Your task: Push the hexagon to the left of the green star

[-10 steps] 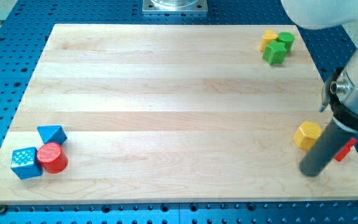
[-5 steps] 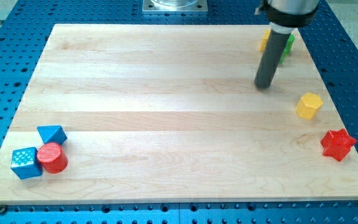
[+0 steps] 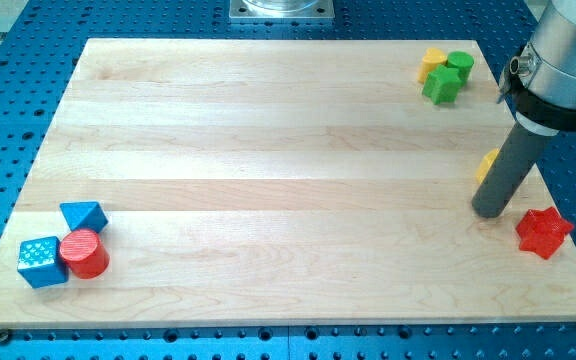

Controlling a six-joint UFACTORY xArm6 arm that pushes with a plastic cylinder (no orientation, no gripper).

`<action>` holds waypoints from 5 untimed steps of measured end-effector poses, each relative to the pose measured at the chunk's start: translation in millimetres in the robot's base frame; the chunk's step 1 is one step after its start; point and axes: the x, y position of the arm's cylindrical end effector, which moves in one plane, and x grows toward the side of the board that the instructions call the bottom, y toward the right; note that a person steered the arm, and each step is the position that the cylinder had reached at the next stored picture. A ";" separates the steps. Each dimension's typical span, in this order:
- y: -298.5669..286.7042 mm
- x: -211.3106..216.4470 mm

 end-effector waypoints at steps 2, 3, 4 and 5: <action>32.9 0.0; 34.1 -0.7; 29.6 -42.3; 14.7 -111.7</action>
